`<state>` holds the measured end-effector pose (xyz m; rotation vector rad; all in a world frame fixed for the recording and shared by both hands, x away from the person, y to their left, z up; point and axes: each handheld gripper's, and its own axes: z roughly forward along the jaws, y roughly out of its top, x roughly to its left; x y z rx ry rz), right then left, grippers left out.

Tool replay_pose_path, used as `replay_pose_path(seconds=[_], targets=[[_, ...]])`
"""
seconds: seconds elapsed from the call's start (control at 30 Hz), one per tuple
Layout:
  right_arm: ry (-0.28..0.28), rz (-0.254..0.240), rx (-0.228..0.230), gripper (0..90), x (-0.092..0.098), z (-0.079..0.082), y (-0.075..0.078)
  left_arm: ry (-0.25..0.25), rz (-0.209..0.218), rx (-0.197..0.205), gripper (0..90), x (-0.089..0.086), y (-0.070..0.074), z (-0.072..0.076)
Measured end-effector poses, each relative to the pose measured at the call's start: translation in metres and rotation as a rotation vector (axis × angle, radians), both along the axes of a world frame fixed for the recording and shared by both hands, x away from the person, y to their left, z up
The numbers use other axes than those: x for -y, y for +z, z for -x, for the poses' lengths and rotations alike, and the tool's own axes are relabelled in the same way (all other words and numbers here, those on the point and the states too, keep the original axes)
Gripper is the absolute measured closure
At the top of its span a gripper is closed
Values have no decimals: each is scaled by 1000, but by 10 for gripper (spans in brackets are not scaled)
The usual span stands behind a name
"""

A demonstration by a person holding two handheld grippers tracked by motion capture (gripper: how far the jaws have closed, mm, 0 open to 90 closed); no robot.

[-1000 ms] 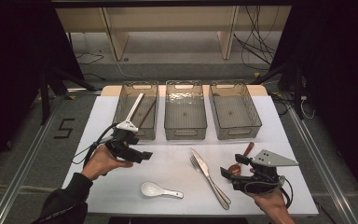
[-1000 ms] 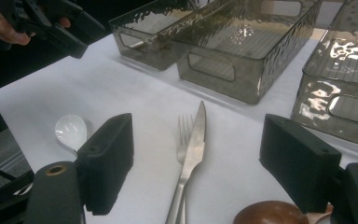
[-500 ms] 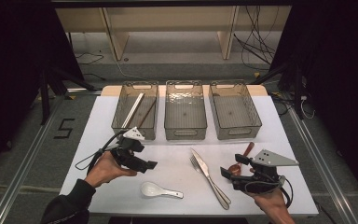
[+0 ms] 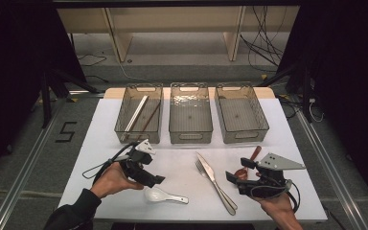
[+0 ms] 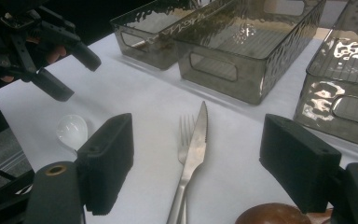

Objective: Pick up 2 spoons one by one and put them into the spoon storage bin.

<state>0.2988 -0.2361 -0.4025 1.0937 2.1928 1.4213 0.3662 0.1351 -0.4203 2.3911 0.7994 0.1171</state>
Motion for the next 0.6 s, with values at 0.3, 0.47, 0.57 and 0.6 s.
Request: replay_pose_path(seconds=[0.3, 0.47, 0.57, 0.6], targets=[[5, 6, 5, 267, -2, 0, 0, -50, -72, -20, 162, 8, -11, 7], [4, 9, 3, 267, -3, 0, 0, -79, -103, -43, 162, 12, -16, 10], [3, 9, 1, 267, -3, 0, 0, -108, -127, -55, 163, 16, -22, 13], [4, 10, 1, 267, -3, 0, 0, -120, -137, -58, 163, 18, -23, 14]])
